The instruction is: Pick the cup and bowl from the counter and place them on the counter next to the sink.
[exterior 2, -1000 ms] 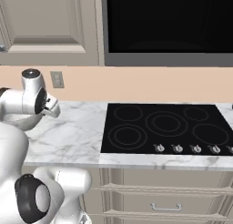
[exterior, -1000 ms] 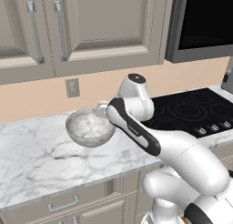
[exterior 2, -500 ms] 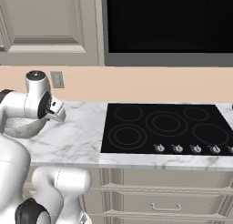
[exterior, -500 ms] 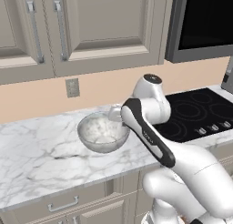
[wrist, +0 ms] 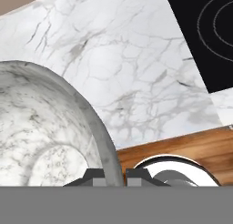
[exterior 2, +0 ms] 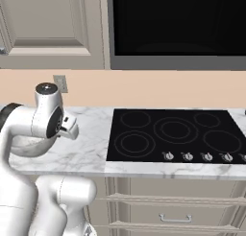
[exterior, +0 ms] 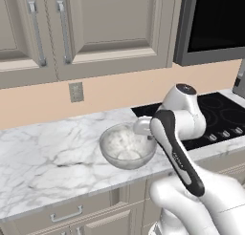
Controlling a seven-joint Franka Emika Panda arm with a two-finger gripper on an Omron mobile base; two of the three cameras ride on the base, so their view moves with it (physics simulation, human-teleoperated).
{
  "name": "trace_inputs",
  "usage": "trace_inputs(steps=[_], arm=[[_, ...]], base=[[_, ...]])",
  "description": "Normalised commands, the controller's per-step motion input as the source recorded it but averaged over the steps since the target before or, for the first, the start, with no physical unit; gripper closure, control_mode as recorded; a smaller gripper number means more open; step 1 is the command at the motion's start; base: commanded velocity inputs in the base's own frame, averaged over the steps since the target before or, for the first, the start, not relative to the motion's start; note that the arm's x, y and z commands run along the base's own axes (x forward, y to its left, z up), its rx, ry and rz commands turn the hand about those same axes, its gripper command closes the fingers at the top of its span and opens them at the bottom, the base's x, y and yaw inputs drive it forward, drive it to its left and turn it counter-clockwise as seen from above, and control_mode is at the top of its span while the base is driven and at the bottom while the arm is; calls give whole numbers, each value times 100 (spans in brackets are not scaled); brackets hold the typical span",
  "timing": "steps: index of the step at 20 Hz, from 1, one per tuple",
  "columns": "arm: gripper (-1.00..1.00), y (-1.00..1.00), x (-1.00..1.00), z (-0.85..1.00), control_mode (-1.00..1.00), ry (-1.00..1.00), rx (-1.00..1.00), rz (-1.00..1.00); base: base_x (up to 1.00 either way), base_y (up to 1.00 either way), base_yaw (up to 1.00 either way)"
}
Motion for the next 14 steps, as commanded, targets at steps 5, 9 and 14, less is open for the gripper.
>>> trace_inputs(steps=[5, 9, 14], arm=[[100, -54, -55, 0, -100, -1, 3, 0], [100, -34, -54, 0, -100, -2, 10, 0], [100, -19, -47, 0, -100, -1, 12, 0]], base=[[0, 0, 0], [0, 0, 0], [0, 0, 0]])
